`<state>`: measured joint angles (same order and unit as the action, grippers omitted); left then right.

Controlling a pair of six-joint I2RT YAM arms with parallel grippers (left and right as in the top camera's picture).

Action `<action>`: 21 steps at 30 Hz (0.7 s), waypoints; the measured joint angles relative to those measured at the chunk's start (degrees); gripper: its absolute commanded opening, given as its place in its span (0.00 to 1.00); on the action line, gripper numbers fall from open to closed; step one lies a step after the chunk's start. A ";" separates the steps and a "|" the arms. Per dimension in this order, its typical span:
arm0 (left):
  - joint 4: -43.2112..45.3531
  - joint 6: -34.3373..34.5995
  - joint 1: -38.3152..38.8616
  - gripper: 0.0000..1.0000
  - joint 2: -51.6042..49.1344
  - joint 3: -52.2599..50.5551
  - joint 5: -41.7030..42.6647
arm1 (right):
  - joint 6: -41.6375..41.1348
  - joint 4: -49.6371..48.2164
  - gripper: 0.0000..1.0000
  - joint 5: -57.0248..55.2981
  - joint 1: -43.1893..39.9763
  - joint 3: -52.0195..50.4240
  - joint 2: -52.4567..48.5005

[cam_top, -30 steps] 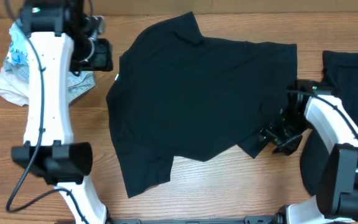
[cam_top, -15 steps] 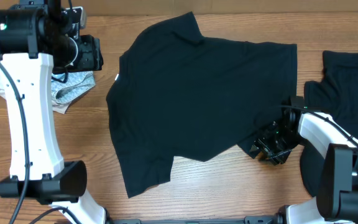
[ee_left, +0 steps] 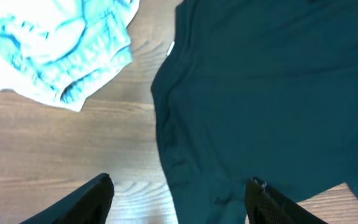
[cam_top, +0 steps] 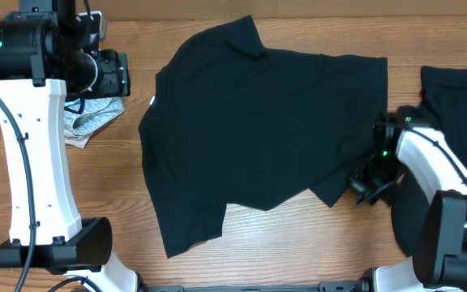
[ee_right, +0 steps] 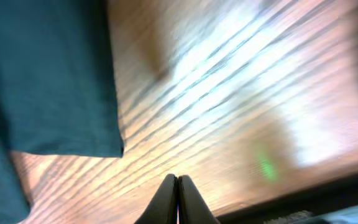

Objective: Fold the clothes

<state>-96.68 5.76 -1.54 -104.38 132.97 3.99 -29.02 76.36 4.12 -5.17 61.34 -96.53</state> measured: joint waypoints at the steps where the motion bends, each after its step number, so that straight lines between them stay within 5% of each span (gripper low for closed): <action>1: 0.00 0.35 0.00 0.72 0.00 -0.68 -0.26 | -0.55 1.84 0.04 -1.84 0.00 1.95 0.00; 5: 0.09 2.01 -0.11 0.61 0.02 -3.74 -0.85 | -1.53 2.75 0.09 -5.84 0.00 4.24 0.00; 9: 3.50 2.16 -0.13 0.26 0.11 -10.73 -0.20 | 1.20 -1.01 0.16 -3.06 0.00 4.22 0.00; 13: 12.57 -1.33 0.42 0.05 0.11 -21.33 3.78 | 6.29 -9.14 0.16 6.43 0.00 2.49 0.00; 16: 21.05 -4.04 1.88 0.04 0.11 -30.40 5.92 | 8.41 -13.90 0.35 11.76 0.02 -1.36 0.00; 21: 31.89 -5.75 4.17 0.11 0.07 -43.10 8.00 | 10.25 -18.03 0.40 15.61 0.07 -9.09 -0.02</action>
<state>-64.79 0.01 2.63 -104.31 89.86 11.99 -18.76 58.33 19.73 -5.10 52.25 -96.55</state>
